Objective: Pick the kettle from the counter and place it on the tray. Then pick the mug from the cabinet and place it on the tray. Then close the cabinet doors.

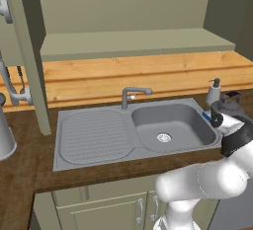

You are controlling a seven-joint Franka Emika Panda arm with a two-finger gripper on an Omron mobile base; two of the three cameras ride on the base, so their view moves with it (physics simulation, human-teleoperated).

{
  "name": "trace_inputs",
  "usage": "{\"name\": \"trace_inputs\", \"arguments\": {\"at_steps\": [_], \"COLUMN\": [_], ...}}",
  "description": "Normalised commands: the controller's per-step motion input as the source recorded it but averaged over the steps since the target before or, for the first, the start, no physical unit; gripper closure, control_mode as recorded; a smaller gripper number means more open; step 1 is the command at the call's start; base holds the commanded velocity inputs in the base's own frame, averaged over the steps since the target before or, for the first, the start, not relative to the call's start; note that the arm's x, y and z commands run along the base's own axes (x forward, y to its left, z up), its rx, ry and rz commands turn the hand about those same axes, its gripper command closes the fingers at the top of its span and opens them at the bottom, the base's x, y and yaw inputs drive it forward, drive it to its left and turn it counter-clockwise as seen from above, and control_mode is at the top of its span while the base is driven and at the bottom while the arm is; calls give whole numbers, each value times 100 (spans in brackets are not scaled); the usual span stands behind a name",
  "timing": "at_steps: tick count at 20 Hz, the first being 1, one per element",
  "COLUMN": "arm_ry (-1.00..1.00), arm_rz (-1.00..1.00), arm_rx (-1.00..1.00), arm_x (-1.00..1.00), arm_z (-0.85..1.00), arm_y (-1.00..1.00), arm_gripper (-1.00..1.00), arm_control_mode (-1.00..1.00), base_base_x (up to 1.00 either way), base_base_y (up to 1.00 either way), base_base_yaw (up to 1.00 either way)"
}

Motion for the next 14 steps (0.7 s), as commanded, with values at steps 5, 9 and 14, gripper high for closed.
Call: {"name": "trace_inputs", "arguments": {"at_steps": [5,9,14], "arm_ry": [-1,-4,-9], "arm_rz": [0,0,0], "arm_rx": [6,6,5], "arm_x": [32,39,16], "arm_z": [-28,-27,-31], "arm_y": [-28,-15,-8], "arm_gripper": [100,100,100], "arm_control_mode": [-100,-100,-100], "base_base_x": [0,0,0], "base_base_y": [0,0,0], "base_base_yaw": [0,0,0]}}
